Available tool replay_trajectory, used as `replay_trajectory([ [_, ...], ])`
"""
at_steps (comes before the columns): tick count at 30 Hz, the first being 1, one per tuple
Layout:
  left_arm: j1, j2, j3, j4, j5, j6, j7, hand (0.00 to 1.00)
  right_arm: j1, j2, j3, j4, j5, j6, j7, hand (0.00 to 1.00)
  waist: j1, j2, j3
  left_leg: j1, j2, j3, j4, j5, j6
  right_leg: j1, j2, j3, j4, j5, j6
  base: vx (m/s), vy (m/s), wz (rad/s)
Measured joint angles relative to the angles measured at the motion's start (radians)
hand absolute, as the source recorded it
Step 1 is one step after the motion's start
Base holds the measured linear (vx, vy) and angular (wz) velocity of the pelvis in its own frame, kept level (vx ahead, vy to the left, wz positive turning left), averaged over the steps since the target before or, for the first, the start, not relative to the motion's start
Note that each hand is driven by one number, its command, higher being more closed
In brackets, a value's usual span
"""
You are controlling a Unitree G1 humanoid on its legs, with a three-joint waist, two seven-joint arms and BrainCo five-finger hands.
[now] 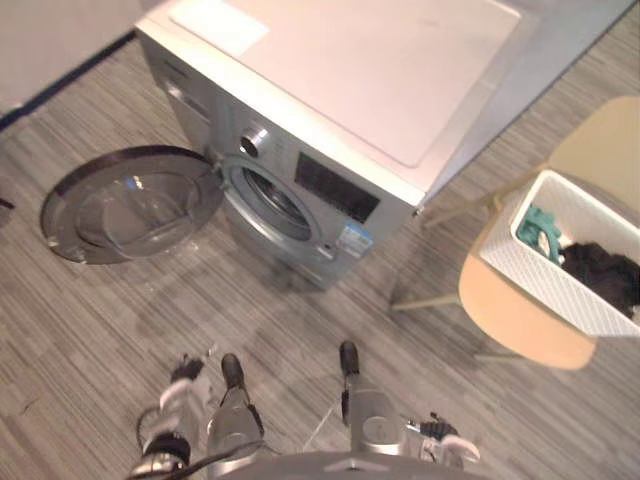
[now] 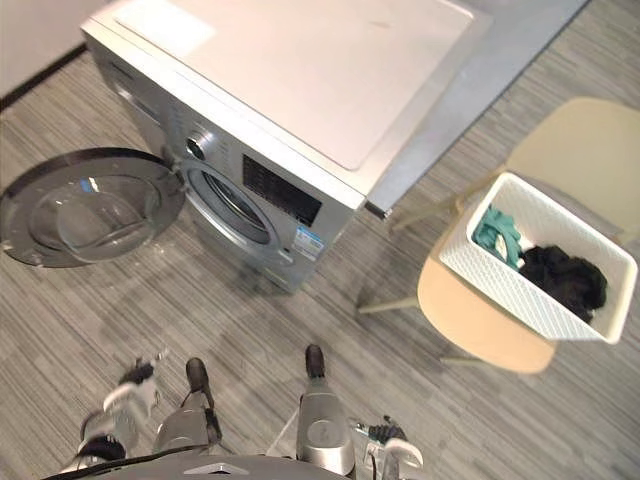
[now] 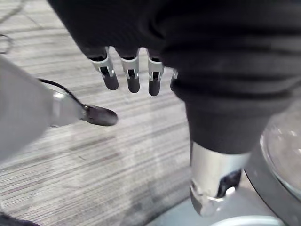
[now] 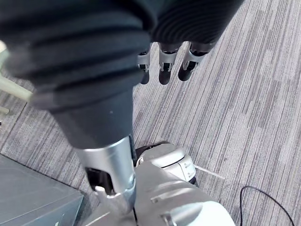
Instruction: Pick up the laundry basket with both hands and put the clothes into the washing machine.
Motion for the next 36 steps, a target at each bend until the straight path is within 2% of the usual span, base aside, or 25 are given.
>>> replay_trajectory([
  [4, 0.086, -0.063, 0.198, 0.022, 0.159, 0.033, 0.005, 0.0, 0.013, -0.006, -0.055, -0.02, -0.001, 0.0, -0.014, 0.0, 0.043, 0.051, -0.029, -0.079, 0.027, 0.017, 0.243, -0.066, 0.055, 0.009, -0.014, -0.065, 0.152, -0.105, -0.013, -0.03, -0.024, 0.49],
  [6, 0.11, -0.072, 0.287, 0.043, 0.193, 0.048, 0.005, 0.0, 0.005, 0.002, -0.087, -0.028, 0.0, -0.001, -0.021, 0.0, 0.04, 0.058, -0.055, -0.068, 0.021, 0.039, 0.2, -0.058, 0.065, 0.003, -0.038, -0.109, 0.175, -0.121, -0.038, -0.07, 0.001, 0.67],
  [7, 0.113, -0.083, 0.326, 0.045, 0.196, 0.058, 0.005, 0.0, -0.002, 0.007, -0.105, -0.026, 0.001, 0.0, -0.021, 0.0, 0.043, 0.06, -0.061, -0.086, 0.04, 0.083, 0.284, -0.102, 0.079, 0.001, -0.044, -0.128, 0.181, -0.114, -0.033, -0.06, -0.002, 0.35],
  [8, 0.128, -0.111, 0.387, 0.049, 0.206, 0.075, 0.004, 0.0, -0.013, 0.018, -0.131, -0.048, 0.016, -0.001, -0.022, 0.0, 0.058, 0.079, -0.068, -0.116, 0.106, 0.15, 0.593, -0.232, 0.089, 0.005, -0.038, -0.13, 0.192, -0.109, -0.031, -0.15, 0.154, 0.08],
  [9, 0.182, -0.148, 0.398, 0.084, 0.243, 0.11, -0.008, 0.0, 0.005, 0.03, -0.131, -0.107, 0.062, -0.001, -0.019, 0.0, 0.052, 0.124, -0.099, -0.045, 0.119, 0.144, 0.809, -0.394, 0.007, 0.014, -0.017, -0.118, 0.208, -0.107, -0.021, -0.22, 0.215, -0.09],
  [10, 0.19, -0.15, 0.395, 0.079, 0.258, 0.108, -0.019, 0.0, -0.001, 0.045, -0.139, -0.109, 0.073, 0.0, -0.018, 0.0, 0.058, 0.107, -0.122, -0.028, 0.064, 0.132, 0.706, -0.427, -0.022, -0.023, -0.026, -0.094, 0.223, -0.097, -0.013, -0.24, 0.246, 0.01],
  [12, 0.174, -0.133, 0.356, 0.061, 0.276, 0.104, -0.021, 0.0, -0.011, 0.079, -0.14, -0.101, 0.076, 0.001, -0.017, 0.0, 0.039, 0.071, -0.162, 0.014, -0.009, 0.137, 0.473, -0.48, 0.058, -0.077, -0.032, -0.093, 0.182, -0.043, -0.035, -0.18, 0.094, -0.09],
  [13, 0.143, -0.106, 0.319, 0.06, 0.276, 0.104, -0.022, 0.0, -0.022, 0.111, -0.139, -0.101, 0.075, 0.002, -0.015, 0.0, 0.055, 0.044, -0.152, 0.015, -0.024, 0.177, 0.439, -0.443, 0.069, -0.102, -0.031, -0.07, 0.162, 0.016, -0.049, -0.18, 0.055, -0.47],
  [15, 0.136, -0.094, 0.269, 0.047, 0.281, 0.102, -0.018, 0.0, -0.016, 0.11, -0.133, -0.103, 0.077, 0.002, -0.013, 0.0, 0.047, 0.036, -0.155, 0.036, -0.023, 0.233, 0.409, -0.43, 0.07, -0.118, -0.027, -0.066, 0.152, 0.055, -0.071, -0.23, 0.001, -0.88],
  [17, 0.115, -0.067, 0.186, 0.037, 0.317, 0.096, -0.016, 0.0, 0.007, 0.107, -0.131, -0.111, 0.102, -0.002, -0.015, 0.0, 0.03, 0.021, -0.164, 0.066, -0.037, 0.28, 0.365, -0.413, 0.064, -0.127, -0.023, -0.041, 0.124, 0.105, -0.039, -0.19, -0.029, -0.78],
  [19, 0.043, -0.058, 0.108, 0.031, 0.345, 0.079, -0.017, 0.0, 0.025, 0.1, -0.141, -0.113, 0.109, -0.002, -0.016, 0.0, 0.026, 0.032, -0.165, 0.065, -0.038, 0.33, 0.304, -0.376, 0.078, -0.155, 0.003, -0.012, 0.047, 0.221, -0.016, -0.13, -0.056, -0.78],
  [20, 0.004, -0.066, 0.087, 0.029, 0.353, 0.067, -0.018, 0.0, 0.027, 0.086, -0.16, -0.111, 0.109, 0.002, -0.02, 0.0, 0.024, 0.051, -0.159, 0.067, -0.008, 0.365, 0.282, -0.338, 0.103, -0.169, 0.02, -0.023, 0.06, 0.228, -0.047, -0.09, -0.091, -0.6],
  [21, -0.018, -0.071, 0.081, 0.027, 0.353, 0.063, -0.018, 0.0, 0.033, 0.084, -0.167, -0.106, 0.108, 0.002, -0.022, 0.0, 0.015, 0.054, -0.157, 0.067, 0.003, 0.371, 0.277, -0.318, 0.094, -0.186, 0.026, -0.044, 0.129, 0.172, -0.07, -0.05, -0.18, -0.43],
  [23, -0.038, -0.088, 0.05, -0.007, 0.349, 0.051, -0.019, 0.0, 0.057, 0.087, -0.169, -0.071, 0.108, 0.003, -0.036, 0.0, 0.008, 0.041, -0.156, 0.096, 0.032, 0.402, 0.267, -0.284, 0.066, -0.234, -0.018, -0.162, 0.421, -0.016, -0.146, 0.02, -0.206, -0.47],
  [24, -0.042, -0.089, 0.052, -0.017, 0.348, 0.049, -0.019, 0.0, 0.077, 0.097, -0.17, -0.033, 0.108, 0.004, -0.037, 0.0, -0.005, -0.006, -0.169, 0.111, 0.029, 0.425, 0.288, -0.287, 0.045, -0.225, -0.009, -0.205, 0.425, -0.036, -0.142, -0.02, -0.197, -0.65],
  [25, -0.044, -0.101, 0.06, -0.012, 0.348, 0.051, -0.019, 0.0, 0.074, 0.1, -0.167, -0.02, 0.108, 0.005, -0.038, 0.0, -0.003, -0.016, -0.167, 0.112, 0.034, 0.423, 0.281, -0.3, 0.037, -0.203, 0.02, -0.212, 0.37, -0.035, -0.143, -0.11, -0.241, -1.43],
  [26, -0.024, -0.121, 0.085, 0.019, 0.344, 0.054, -0.024, 0.0, 0.058, 0.094, -0.183, -0.021, 0.103, 0.003, -0.04, 0.0, 0.031, 0.04, -0.191, 0.115, 0.059, 0.403, 0.216, -0.271, 0.06, -0.146, 0.097, -0.156, 0.183, -0.017, -0.161, -0.17, -0.222, -1.81],
  [27, -0.03, -0.149, 0.105, 0.042, 0.343, 0.056, -0.027, 0.0, 0.041, 0.07, -0.225, -0.015, 0.105, 0.008, -0.037, 0.0, 0.024, 0.045, -0.193, 0.134, 0.096, 0.471, 0.193, -0.238, 0.031, -0.166, 0.057, -0.203, 0.371, -0.11, -0.198, -0.13, -0.189, -1.66],
  [29, -0.027, -0.135, 0.07, 0.059, 0.344, 0.059, -0.026, 0.0, 0.041, 0.06, -0.238, 0.04, 0.104, 0.018, -0.039, 0.0, 0.01, 0.045, -0.193, 0.157, 0.092, 0.485, 0.146, -0.186, -0.001, -0.129, -0.066, -0.232, 0.452, -0.193, -0.134, -0.01, -0.182, -0.72],
  [30, -0.028, -0.101, 0.063, 0.084, 0.346, 0.059, -0.032, 0.0, 0.027, 0.066, -0.251, 0.092, 0.105, 0.025, -0.044, 0.0, 0.016, 0.016, -0.208, 0.16, 0.098, 0.512, 0.134, -0.163, -0.031, -0.093, -0.129, -0.234, 0.371, -0.203, -0.079, -0.01, -0.439, -0.85],
  [31, -0.035, -0.073, 0.065, 0.123, 0.346, 0.06, -0.035, 0.0, 0.017, 0.064, -0.252, 0.116, 0.104, 0.027, -0.039, 0.0, 0.008, 0.008, -0.209, 0.171, 0.111, 0.499, 0.106, -0.14, -0.058, -0.072, -0.079, -0.223, 0.296, -0.217, -0.02, -0.05, -0.442, -0.92],
  [32, -0.033, -0.072, 0.066, 0.139, 0.345, 0.066, -0.037, 0.0, 0.013, 0.051, -0.249, 0.123, 0.104, 0.026, -0.038, 0.0, 0.006, 0.014, -0.204, 0.172, 0.112, 0.465, 0.079, -0.139, -0.064, -0.058, -0.04, -0.207, 0.25, -0.197, -0.035, 0.01, -0.365, -1.15],
  [33, -0.021, -0.07, 0.085, 0.16, 0.345, 0.071, -0.036, 0.0, -0.002, 0.03, -0.248, 0.137, 0.104, 0.027, -0.039, 0.0, 0.028, 0.055, -0.21, 0.196, 0.129, 0.431, 0.063, -0.131, -0.053, -0.038, 0.043, -0.177, 0.171, -0.156, -0.07, 0.06, -0.145, -0.92],
  [34, -0.015, -0.062, 0.091, 0.16, 0.346, 0.072, -0.035, 0.0, -0.003, 0.032, -0.248, 0.14, 0.104, 0.026, -0.039, 0.0, 0.028, 0.066, -0.216, 0.199, 0.153, 0.428, 0.085, -0.115, -0.063, -0.03, 0.067, -0.169, 0.166, -0.16, -0.082, 0.13, -0.263, -0.98],
  [36, 0.02, -0.044, 0.107, 0.141, 0.352, 0.059, -0.022, 0.0, 0.007, 0.033, -0.241, 0.144, 0.105, 0.022, -0.039, 0.0, 0.029, 0.045, -0.202, 0.178, 0.252, 0.419, 0.258, -0.109, -0.066, -0.001, 0.126, -0.148, 0.149, -0.175, -0.105, 0.07, -0.332, -0.54],
])
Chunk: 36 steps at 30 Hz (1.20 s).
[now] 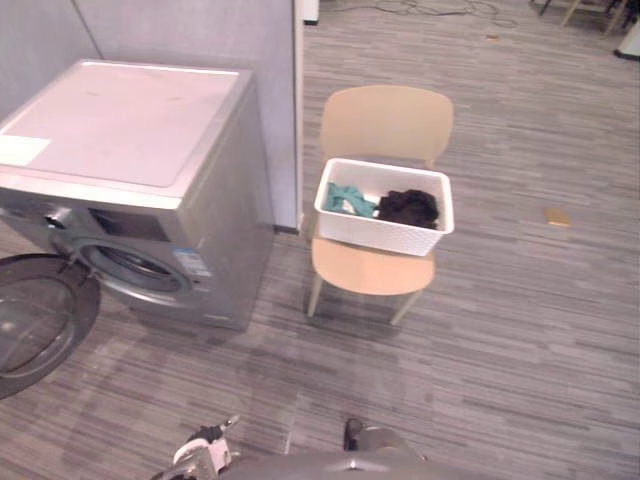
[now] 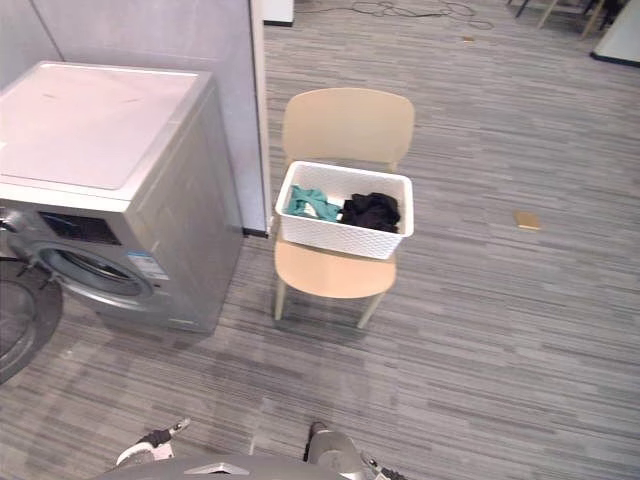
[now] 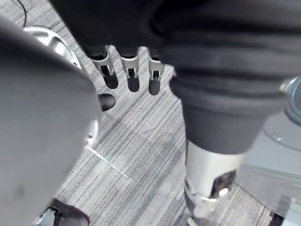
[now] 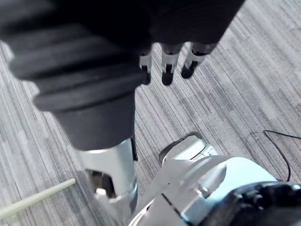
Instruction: Pick up the laundry basket with both hands and put the clothes into the washing machine.
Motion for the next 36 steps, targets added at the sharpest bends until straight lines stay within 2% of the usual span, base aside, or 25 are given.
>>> replay_trajectory([
  [1, 0.015, 0.02, 0.024, -0.038, -0.002, -0.008, 0.008, 0.0, -0.002, 0.003, 0.013, -0.001, 0.0, -0.003, -0.001, 0.0, 0.015, 0.005, 0.008, -0.051, 0.101, -0.02, 0.19, 0.008, 0.054, 0.028, 0.045, 0.019, -0.013, -0.007, -0.03, 0.03, -0.331, -0.63],
  [2, 0.018, 0.033, 0.041, -0.067, -0.011, -0.017, 0.013, 0.0, -0.005, 0.0, 0.031, -0.004, -0.001, -0.003, -0.001, 0.0, 0.028, 0.007, 0.023, -0.112, 0.17, -0.091, 0.367, 0.055, 0.205, 0.06, 0.081, 0.051, -0.017, -0.015, -0.058, 0.03, -0.29, -0.67],
  [3, 0.017, 0.042, 0.046, -0.072, -0.022, -0.026, 0.014, 0.0, -0.01, -0.006, 0.043, -0.005, -0.001, -0.004, -0.002, 0.0, 0.033, -0.004, 0.032, -0.157, 0.174, -0.152, 0.447, 0.036, 0.216, 0.071, 0.083, 0.063, -0.017, -0.017, -0.068, 0.04, -0.183, -0.62],
  [4, 0.012, 0.042, 0.046, -0.081, -0.043, -0.029, 0.012, 0.0, -0.018, -0.016, 0.053, -0.014, -0.003, -0.007, -0.002, 0.0, 0.036, -0.004, 0.034, -0.238, 0.113, -0.266, 0.582, -0.041, 0.178, 0.088, 0.075, 0.085, -0.023, -0.017, -0.083, 0.09, -0.075, -0.57],
  [5, 0.017, 0.029, 0.041, -0.083, -0.063, -0.028, 0.014, 0.0, -0.019, -0.024, 0.071, -0.028, -0.006, -0.007, -0.002, 0.0, 0.039, -0.001, 0.035, -0.299, 0.003, -0.344, 0.643, -0.106, 0.135, 0.098, 0.062, 0.112, -0.034, -0.015, -0.087, 0.11, -0.019, -0.54],
  [6, 0.023, 0.016, 0.035, -0.082, -0.07, -0.025, 0.017, 0.0, -0.021, -0.026, 0.09, -0.037, -0.01, -0.006, -0.002, 0.0, 0.043, 0.002, 0.037, -0.324, -0.055, -0.376, 0.648, -0.136, 0.109, 0.101, 0.06, 0.13, -0.04, -0.015, -0.087, 0.17, 0.052, -0.63],
  [7, 0.036, -0.009, 0.02, -0.083, -0.101, -0.025, 0.015, 0.0, -0.027, -0.035, 0.116, -0.05, -0.019, -0.004, 0.0, 0.0, 0.055, 0.012, 0.044, -0.361, -0.155, -0.417, 0.601, -0.189, 0.069, 0.109, 0.055, 0.153, -0.058, -0.014, -0.089, 0.2, 0.112, -0.65],
  [9, 0.051, -0.006, -0.006, -0.083, -0.118, -0.018, 0.015, 0.0, -0.042, -0.033, 0.121, -0.05, -0.031, -0.004, 0.002, 0.0, 0.067, 0.017, 0.057, -0.369, -0.254, -0.398, 0.337, -0.202, 0.09, 0.14, 0.044, 0.158, -0.099, -0.008, -0.093, 0.22, 0.141, -0.52],
  [10, 0.07, -0.009, -0.019, -0.081, -0.117, -0.016, 0.014, 0.0, -0.052, -0.033, 0.124, -0.053, -0.038, -0.004, 0.002, 0.0, 0.074, 0.018, 0.058, -0.354, -0.3, -0.409, 0.091, -0.154, 0.098, 0.146, 0.039, 0.174, -0.108, -0.015, -0.081, 0.25, 0.172, -0.53],
  [11, 0.078, -0.011, -0.021, -0.075, -0.117, -0.011, 0.012, 0.0, -0.058, -0.032, 0.136, -0.055, -0.039, -0.007, 0.002, 0.0, 0.091, 0.009, 0.061, -0.328, -0.321, -0.415, 0.024, -0.046, 0.123, 0.149, 0.029, 0.203, -0.105, -0.026, -0.066, 0.35, 0.22, -0.7],
  [12, 0.085, -0.002, -0.016, -0.068, -0.117, -0.006, 0.01, 0.0, -0.066, -0.026, 0.171, -0.063, -0.039, -0.008, 0.003, 0.0, 0.1, -0.004, 0.051, -0.303, -0.362, -0.409, -0.011, -0.057, 0.156, 0.15, 0.0, 0.228, -0.107, -0.042, -0.05, 0.32, 0.185, -0.5],
  [15, 0.077, 0.004, -0.018, -0.063, -0.105, -0.004, 0.007, 0.0, -0.07, -0.012, 0.228, -0.121, -0.039, -0.023, 0.007, 0.0, 0.099, -0.023, 0.06, -0.282, -0.381, -0.344, 0.057, -0.14, 0.224, 0.151, -0.046, 0.245, -0.026, -0.073, 0.013, 0.35, 0.173, -0.37],
  [18, 0.077, 0.016, -0.042, -0.061, -0.075, -0.002, 0.007, 0.0, -0.051, 0.005, 0.278, -0.171, -0.039, -0.04, 0.008, 0.0, 0.088, -0.033, 0.055, -0.183, -0.419, -0.305, -0.018, -0.158, 0.234, 0.049, -0.068, 0.241, 0.253, -0.084, 0.041, 0.26, 0.116, -0.41],
  [20, 0.074, 0.037, -0.093, -0.072, -0.067, 0.001, 0.007, 0.0, -0.037, 0.008, 0.343, -0.191, -0.039, -0.042, 0.01, 0.0, 0.074, -0.046, 0.056, -0.133, -0.433, -0.296, -0.041, -0.165, 0.245, -0.045, -0.085, 0.23, 0.476, -0.024, 0.114, 0.27, 0.073, -0.05],
  [21, 0.068, 0.043, -0.107, -0.083, -0.067, 0.002, 0.008, 0.0, -0.024, 0.01, 0.373, -0.233, -0.039, -0.043, 0.011, 0.0, 0.066, -0.053, 0.06, -0.109, -0.431, -0.305, -0.041, -0.167, 0.247, -0.087, -0.093, 0.214, 0.582, 0.047, 0.128, 0.29, 0.02, 0.04],
  [22, 0.065, 0.043, -0.11, -0.094, -0.067, 0.002, 0.009, 0.0, -0.014, 0.01, 0.39, -0.26, -0.039, -0.043, 0.011, 0.0, 0.064, -0.054, 0.065, -0.098, -0.424, -0.317, -0.042, -0.169, 0.252, -0.11, -0.093, 0.208, 0.64, 0.058, 0.134, 0.28, -0.053, 0.05],
  [24, 0.045, 0.045, -0.117, -0.119, -0.067, 0.0, 0.016, 0.0, 0.001, 0.011, 0.432, -0.352, -0.039, -0.042, 0.007, 0.0, 0.063, -0.056, 0.083, -0.075, -0.403, -0.335, -0.043, -0.169, 0.251, -0.169, -0.106, 0.157, 0.715, -0.01, 0.101, 0.19, -0.122, 0.11],
  [26, 0.018, 0.035, -0.134, -0.135, -0.068, -0.001, 0.034, 0.0, 0.024, 0.014, 0.462, -0.496, -0.039, -0.042, -0.001, 0.0, 0.063, -0.044, 0.092, -0.078, -0.372, -0.358, -0.044, -0.169, 0.25, -0.218, -0.142, 0.09, 0.641, -0.046, 0.078, 0.16, -0.202, 0.29],
  [27, -0.015, 0.011, -0.14, -0.14, -0.069, -0.004, 0.059, 0.0, 0.028, 0.014, 0.487, -0.696, -0.039, -0.045, -0.006, 0.0, 0.066, -0.044, 0.104, -0.087, -0.33, -0.393, -0.041, -0.188, 0.199, -0.217, -0.18, 0.045, 0.36, -0.033, 0.079, 0.14, -0.354, 0.54],
  [28, -0.027, 0.012, -0.142, -0.142, -0.056, -0.004, 0.07, 0.0, 0.027, 0.017, 0.5, -0.807, -0.054, -0.06, -0.032, 0.0, 0.068, -0.071, 0.111, -0.123, -0.32, -0.423, -0.022, -0.207, 0.158, -0.204, -0.199, 0.051, 0.181, 0.033, 0.092, 0.13, -0.395, 0.62],
  [29, -0.028, 0.022, -0.141, -0.143, -0.052, -0.007, 0.072, 0.0, 0.027, 0.017, 0.509, -0.841, -0.068, -0.07, -0.042, 0.0, 0.068, -0.086, 0.114, -0.137, -0.32, -0.439, -0.01, -0.218, 0.141, -0.198, -0.211, 0.054, 0.135, 0.072, 0.098, 0.11, -0.456, 0.72],
  [30, -0.027, 0.042, -0.135, -0.143, -0.049, -0.007, 0.073, 0.0, 0.025, 0.018, 0.527, -0.901, -0.078, -0.083, -0.046, 0.0, 0.072, -0.124, 0.117, -0.153, -0.33, -0.478, 0.011, -0.237, 0.111, -0.176, -0.232, 0.056, 0.092, 0.125, 0.103, 0.12, -0.474, 0.73],
  [31, -0.049, 0.051, -0.138, -0.135, -0.037, -0.006, 0.074, 0.0, 0.01, -0.007, 0.55, -0.939, -0.078, -0.09, -0.043, 0.0, 0.08, -0.117, 0.135, -0.168, -0.312, -0.539, 0.022, -0.241, 0.077, -0.168, -0.214, 0.025, 0.101, 0.121, 0.105, 0.12, -0.471, 0.71],
  [34, -0.078, 0.021, -0.14, -0.128, -0.019, -0.006, 0.073, 0.0, -0.033, -0.089, 0.598, -1.084, -0.11, -0.098, -0.038, 0.0, 0.08, -0.049, 0.176, -0.238, -0.263, -0.644, -0.043, -0.178, 0.06, -0.202, -0.16, -0.066, 0.074, 0.113, 0.054, 0.09, -0.381, 0.52],
  [36, -0.1, 0.02, -0.136, -0.126, -0.02, -0.009, 0.077, 0.0, -0.107, -0.127, 0.621, -1.151, -0.119, -0.116, -0.04, 0.0, 0.072, -0.043, 0.209, -0.273, -0.249, -0.699, -0.102, -0.102, 0.033, -0.224, -0.146, -0.118, 0.065, 0.125, 0.032, 0.08, -0.261, 0.58],
])
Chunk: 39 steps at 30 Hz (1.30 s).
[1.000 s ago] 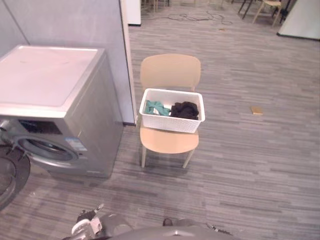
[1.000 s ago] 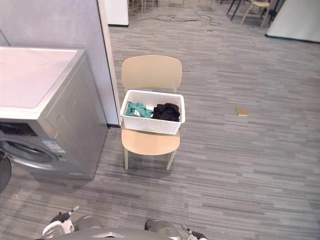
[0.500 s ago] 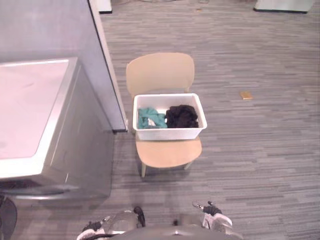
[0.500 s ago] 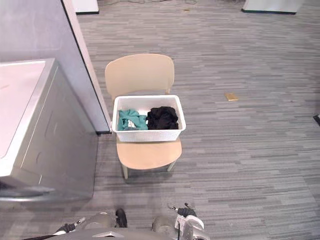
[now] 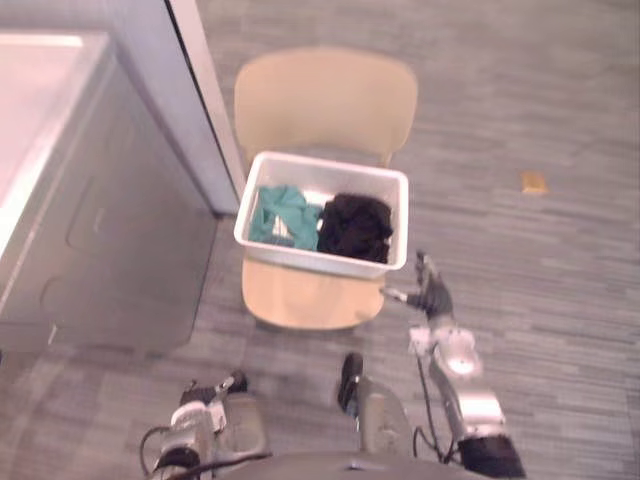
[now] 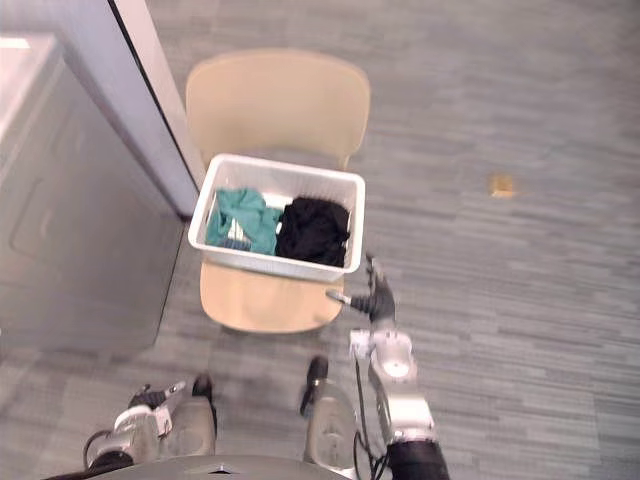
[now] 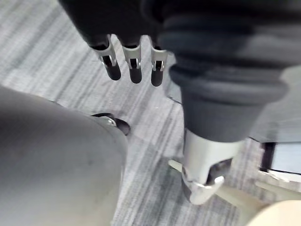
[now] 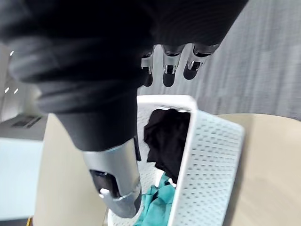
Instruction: Pick up the laundry basket with both hands and put the clothes into the washing machine.
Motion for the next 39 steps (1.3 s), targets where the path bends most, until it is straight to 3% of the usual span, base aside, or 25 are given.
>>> replay_trajectory([
  [3, -0.056, 0.004, -0.003, -0.001, 0.0, -0.017, 0.017, 0.0, -0.198, -0.032, 0.047, -0.048, -0.01, -0.043, -0.016, 0.0, 0.003, 0.001, 0.071, -0.05, 0.013, -0.041, -0.03, 0.043, -0.02, -0.009, 0.016, -0.054, -0.034, 0.016, -0.024, 0.02, -0.127, 0.43],
  [7, -0.104, 0.022, -0.015, 0.0, -0.012, -0.023, 0.046, 0.0, -0.5, -0.046, 0.151, 0.003, -0.106, -0.06, -0.091, 0.0, 0.025, -0.002, 0.117, -0.111, -0.006, -0.063, -0.08, 0.077, -0.029, -0.051, 0.014, -0.075, -0.108, 0.075, -0.015, -0.03, 0.032, 0.2],
  [10, -0.112, 0.044, -0.025, -0.003, -0.022, -0.025, 0.084, 0.0, -0.767, -0.095, 0.211, 0.184, -0.191, -0.051, -0.128, 0.0, 0.056, -0.002, 0.135, -0.169, -0.024, -0.087, -0.08, 0.099, -0.025, -0.061, 0.012, -0.095, -0.187, 0.127, -0.011, -0.06, 0.046, 0.21],
  [15, -0.108, 0.063, -0.042, -0.002, -0.07, -0.031, 0.107, 0.0, -1.136, -0.268, 0.294, 0.553, -0.151, -0.003, -0.152, 0.0, 0.098, -0.002, 0.153, -0.256, -0.03, -0.129, -0.09, 0.129, -0.028, -0.099, 0.017, -0.137, -0.243, 0.173, -0.016, -0.07, 0.006, 0.19],
  [20, -0.112, 0.066, -0.045, -0.004, -0.101, -0.045, 0.107, 0.0, -1.2, -0.307, 0.334, 0.685, -0.078, 0.013, -0.145, 0.0, 0.104, -0.004, 0.16, -0.293, -0.026, -0.153, -0.113, 0.148, -0.033, -0.114, 0.028, -0.158, -0.28, 0.199, -0.021, -0.03, -0.005, 0.08],
  [26, -0.148, 0.071, -0.053, -0.003, -0.152, -0.063, 0.109, 0.0, -1.277, -0.312, 0.365, 0.826, -0.072, 0.043, -0.113, 0.0, 0.114, -0.007, 0.172, -0.35, -0.016, -0.177, -0.107, 0.159, -0.039, -0.138, 0.052, -0.171, -0.323, 0.227, -0.029, 0.01, -0.003, 0.04],
  [39, -0.2, 0.078, -0.083, -0.008, -0.199, -0.076, 0.127, 0.0, -1.296, -0.317, 0.365, 0.874, -0.075, 0.054, -0.114, 0.0, 0.126, -0.021, 0.179, -0.401, -0.017, -0.205, -0.096, 0.162, -0.043, -0.16, 0.059, -0.189, -0.342, 0.239, -0.031, 0.01, 0.011, 0.04],
])
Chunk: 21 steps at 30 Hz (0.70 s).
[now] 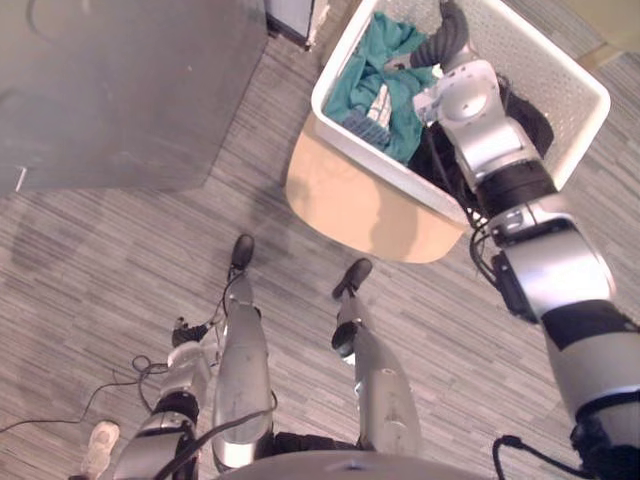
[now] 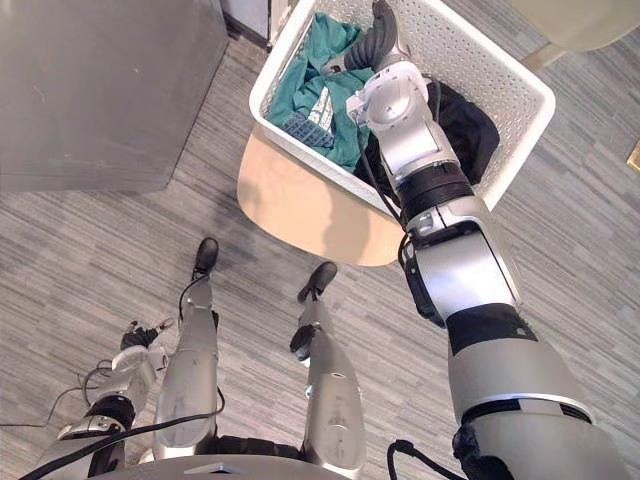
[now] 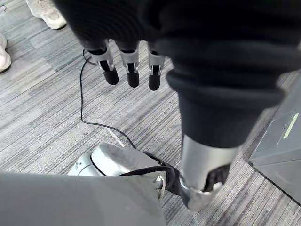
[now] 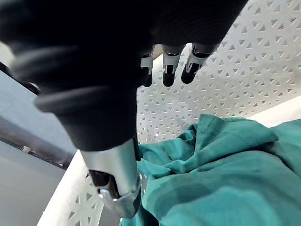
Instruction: Pick up the laundry basket with both hands and put the clothes into the washing machine.
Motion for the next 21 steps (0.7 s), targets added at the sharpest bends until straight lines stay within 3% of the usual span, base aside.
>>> replay_trajectory([
  [8, -0.021, 0.001, -0.001, -0.006, -0.019, -0.001, 0.012, 0.0, 0.0, 0.056, 0.002, 0.067, 0.0, 0.001, 0.001, 0.0, -0.002, -0.013, 0.007, -0.014, 0.007, -0.001, 0.001, 0.003, -0.003, -0.008, 0.01, 0.003, -0.013, 0.011, -0.008, 0.0, 0.004, -0.01],
  [21, -0.029, 0.001, -0.042, -0.006, -0.057, -0.005, 0.018, 0.0, 0.017, 0.079, 0.02, 0.152, 0.0, 0.001, 0.008, 0.0, 0.0, -0.014, 0.007, -0.044, 0.015, -0.022, -0.018, 0.024, -0.012, -0.021, 0.027, -0.007, -0.045, 0.026, -0.009, 0.0, 0.014, 0.02],
])
